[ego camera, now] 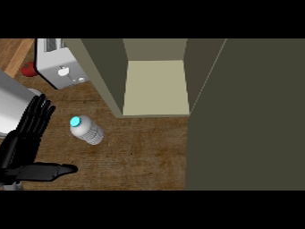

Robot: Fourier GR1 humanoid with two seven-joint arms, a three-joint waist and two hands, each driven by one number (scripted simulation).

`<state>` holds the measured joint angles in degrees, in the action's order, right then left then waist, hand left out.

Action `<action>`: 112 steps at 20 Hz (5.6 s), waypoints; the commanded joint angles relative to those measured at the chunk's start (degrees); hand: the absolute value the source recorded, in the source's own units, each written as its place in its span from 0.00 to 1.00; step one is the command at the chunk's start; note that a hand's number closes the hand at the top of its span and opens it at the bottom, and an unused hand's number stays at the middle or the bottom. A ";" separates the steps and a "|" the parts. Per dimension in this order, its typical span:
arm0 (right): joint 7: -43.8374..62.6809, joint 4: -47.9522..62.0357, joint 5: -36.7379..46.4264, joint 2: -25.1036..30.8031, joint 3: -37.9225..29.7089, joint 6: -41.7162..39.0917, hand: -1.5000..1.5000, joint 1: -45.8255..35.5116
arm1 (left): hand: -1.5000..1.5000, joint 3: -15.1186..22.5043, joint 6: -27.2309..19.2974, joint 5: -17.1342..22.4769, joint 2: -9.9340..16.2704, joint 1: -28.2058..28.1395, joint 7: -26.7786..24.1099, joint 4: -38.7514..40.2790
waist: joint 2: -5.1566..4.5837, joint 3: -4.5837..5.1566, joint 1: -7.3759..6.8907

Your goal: Pick up the bottled water, place it into the cabinet and close the cabinet

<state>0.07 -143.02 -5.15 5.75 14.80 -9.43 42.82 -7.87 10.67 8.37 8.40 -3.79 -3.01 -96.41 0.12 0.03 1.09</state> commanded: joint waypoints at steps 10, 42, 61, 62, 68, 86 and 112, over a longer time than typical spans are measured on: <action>-6.83 -6.33 -5.00 3.06 -4.17 -5.14 0.00 10.90 | 0.00 -2.18 -2.01 -4.63 -2.90 10.16 -16.43 28.28 | -0.02 -0.01 0.20; -14.24 -3.54 -1.57 3.49 -0.12 -7.44 0.00 17.20 | 1.00 -11.35 14.77 -2.38 0.69 28.93 -47.98 81.65 | -0.44 0.13 0.78; -10.55 -4.89 -1.65 2.01 0.43 -5.85 0.00 15.69 | 1.00 1.97 3.87 8.55 -8.34 23.79 -50.04 72.01 | 0.20 0.00 -0.25; -10.49 -5.32 -4.16 3.63 -2.66 -7.02 0.00 15.86 | 1.00 1.61 5.53 8.69 -8.36 22.63 -48.72 70.02 | 0.18 -0.04 -0.53; -8.75 -3.96 -0.43 1.17 1.66 -5.24 0.00 13.89 | 1.00 13.05 -3.74 17.96 -8.39 24.94 -39.84 60.10 | 0.27 -0.03 -0.69; -13.58 0.04 -3.73 1.07 -2.93 -7.42 0.00 13.01 | 1.00 32.29 -39.62 20.86 -8.40 41.34 -21.68 44.65 | -0.08 -0.05 0.61; -9.65 -2.35 -8.29 1.46 -8.91 -9.21 0.00 8.65 | 1.00 21.88 -45.31 23.31 -5.44 65.90 -24.22 84.64 | -1.87 0.09 2.56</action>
<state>-13.97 -140.15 -8.49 7.32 6.38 -20.04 52.28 16.10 -35.53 31.07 1.43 60.35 -26.23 -14.61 -1.50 0.07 4.14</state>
